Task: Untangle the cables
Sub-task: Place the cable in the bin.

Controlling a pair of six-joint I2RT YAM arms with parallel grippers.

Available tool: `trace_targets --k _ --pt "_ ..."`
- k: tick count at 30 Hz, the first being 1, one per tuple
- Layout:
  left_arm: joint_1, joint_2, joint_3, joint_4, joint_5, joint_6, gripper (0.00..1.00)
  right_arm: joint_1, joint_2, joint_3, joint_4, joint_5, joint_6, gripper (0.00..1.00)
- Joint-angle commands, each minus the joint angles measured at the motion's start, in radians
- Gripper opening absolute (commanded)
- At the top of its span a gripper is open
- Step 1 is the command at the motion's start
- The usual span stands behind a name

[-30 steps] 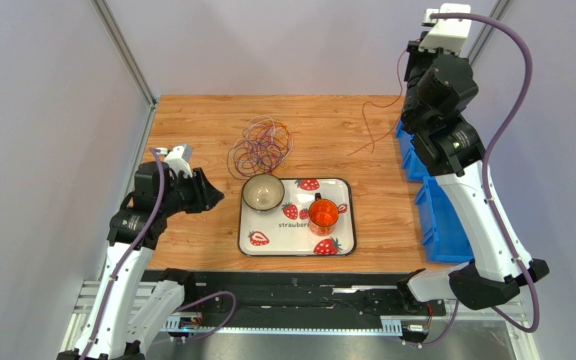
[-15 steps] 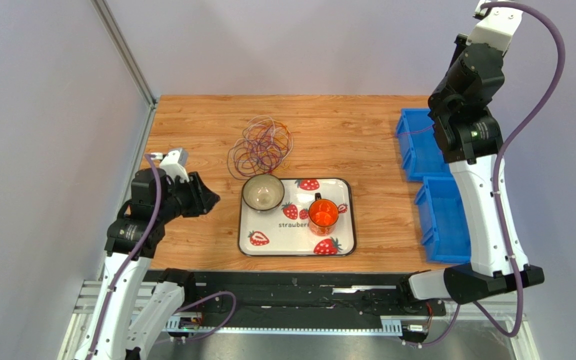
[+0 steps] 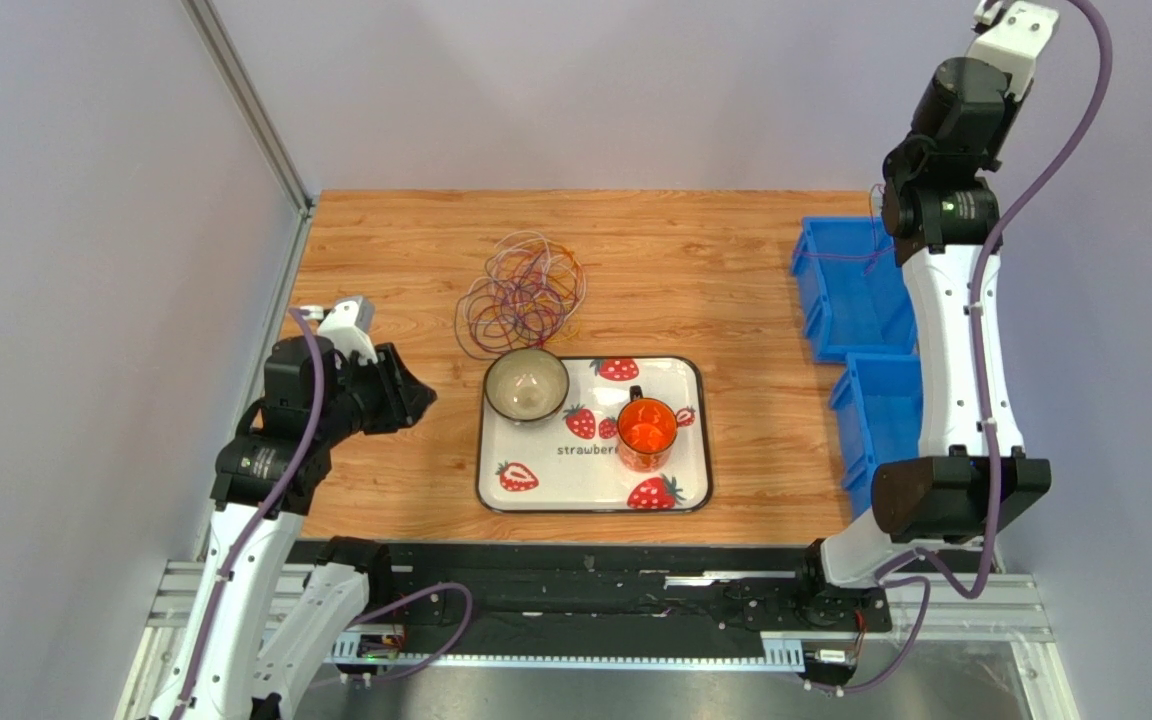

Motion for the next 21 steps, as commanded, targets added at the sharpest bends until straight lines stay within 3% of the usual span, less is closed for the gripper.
trace_targets --k 1,14,21 --pt "-0.003 0.005 0.001 0.022 -0.019 -0.002 0.44 -0.057 0.047 0.041 0.016 -0.054 0.072 0.0" --pt "-0.003 0.016 0.001 0.021 -0.034 -0.004 0.43 -0.097 0.135 -0.079 -0.029 -0.124 0.218 0.0" --pt "-0.003 0.01 0.001 0.019 -0.037 -0.005 0.43 -0.1 0.233 -0.039 -0.078 -0.164 0.272 0.0"
